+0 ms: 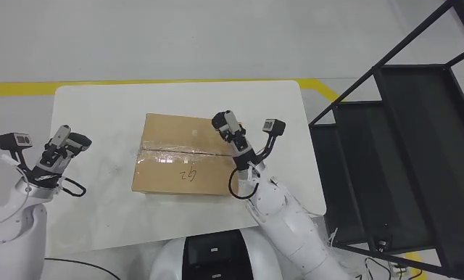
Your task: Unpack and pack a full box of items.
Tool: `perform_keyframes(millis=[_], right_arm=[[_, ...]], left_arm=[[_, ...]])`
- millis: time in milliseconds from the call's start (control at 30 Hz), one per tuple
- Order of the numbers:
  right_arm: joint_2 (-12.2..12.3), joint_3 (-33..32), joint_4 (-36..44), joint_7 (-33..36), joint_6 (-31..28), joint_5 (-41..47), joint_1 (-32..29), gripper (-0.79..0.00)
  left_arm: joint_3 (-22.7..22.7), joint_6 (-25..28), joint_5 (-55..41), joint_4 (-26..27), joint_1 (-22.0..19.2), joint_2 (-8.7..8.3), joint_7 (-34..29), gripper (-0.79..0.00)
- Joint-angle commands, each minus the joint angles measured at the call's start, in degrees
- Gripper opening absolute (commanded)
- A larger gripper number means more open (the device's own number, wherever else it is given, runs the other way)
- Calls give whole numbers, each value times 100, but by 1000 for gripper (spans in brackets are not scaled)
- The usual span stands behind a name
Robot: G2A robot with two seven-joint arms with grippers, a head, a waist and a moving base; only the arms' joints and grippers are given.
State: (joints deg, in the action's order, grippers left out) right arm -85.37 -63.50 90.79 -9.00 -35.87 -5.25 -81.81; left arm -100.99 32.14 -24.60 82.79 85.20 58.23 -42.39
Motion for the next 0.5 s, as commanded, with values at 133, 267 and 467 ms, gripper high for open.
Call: perform_keyframes(millis=[133,267,467], right_arm=[[23,-334,238,-658,-104,-203,-526,0],[31,-473,299,-827,-133,-200,-707,0],[31,-476,303,-832,-141,-189,-714,-1]], left_arm=[[-169,15,-18,-113,-9,-26,-83,0],[-267,13,-28,-119,44,-44,-211,0],[-268,13,-27,-119,45,-44,-213,-1]])
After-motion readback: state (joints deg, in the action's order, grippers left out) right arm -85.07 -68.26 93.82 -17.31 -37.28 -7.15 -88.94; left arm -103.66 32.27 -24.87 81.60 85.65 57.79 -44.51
